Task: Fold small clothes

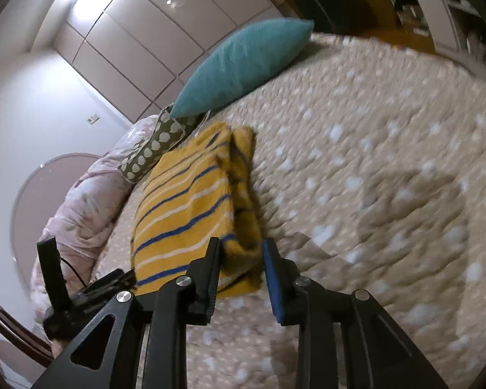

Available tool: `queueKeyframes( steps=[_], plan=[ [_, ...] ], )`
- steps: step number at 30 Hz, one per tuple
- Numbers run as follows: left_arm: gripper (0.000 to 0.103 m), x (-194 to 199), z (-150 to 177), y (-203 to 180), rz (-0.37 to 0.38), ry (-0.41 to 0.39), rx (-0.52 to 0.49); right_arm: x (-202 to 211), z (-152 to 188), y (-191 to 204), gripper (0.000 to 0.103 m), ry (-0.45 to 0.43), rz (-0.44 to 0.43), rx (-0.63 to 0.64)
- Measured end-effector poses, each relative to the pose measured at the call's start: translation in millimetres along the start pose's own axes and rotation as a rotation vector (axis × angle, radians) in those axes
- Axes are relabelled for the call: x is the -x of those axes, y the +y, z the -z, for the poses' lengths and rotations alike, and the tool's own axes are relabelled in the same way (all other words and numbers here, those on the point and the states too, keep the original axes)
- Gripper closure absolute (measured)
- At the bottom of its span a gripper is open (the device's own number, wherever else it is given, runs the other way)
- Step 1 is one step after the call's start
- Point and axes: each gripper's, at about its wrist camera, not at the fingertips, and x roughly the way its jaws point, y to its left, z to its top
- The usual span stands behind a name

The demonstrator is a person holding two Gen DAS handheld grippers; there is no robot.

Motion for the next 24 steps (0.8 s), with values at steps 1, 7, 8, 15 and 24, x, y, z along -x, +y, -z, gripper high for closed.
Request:
queueKeyframes(
  steps=[1,7,8,15,24],
  plan=[
    [0.027,5,-1,2,0.012,0.005,0.014,3,-3,-1,0.073,-0.011,0.007,0.005],
    [0.027,44,-7,-4,-0.039,-0.097,-0.021,-7,-29,7,0.073,-0.036,-0.059,0.025],
    [0.027,43,-7,-7,-0.039,-0.096,-0.03,-14,-32,15,0.073,-0.021,-0.08,0.038],
    [0.027,7,2,-33,-0.1,-0.006,-0.121,-77,-36,41,0.073,0.152,-0.061,0.142],
    [0.029,17,-75,-48,0.001,-0.029,-0.051,-82,-21,29,0.075,0.202,-0.001,0.146]
  ],
)
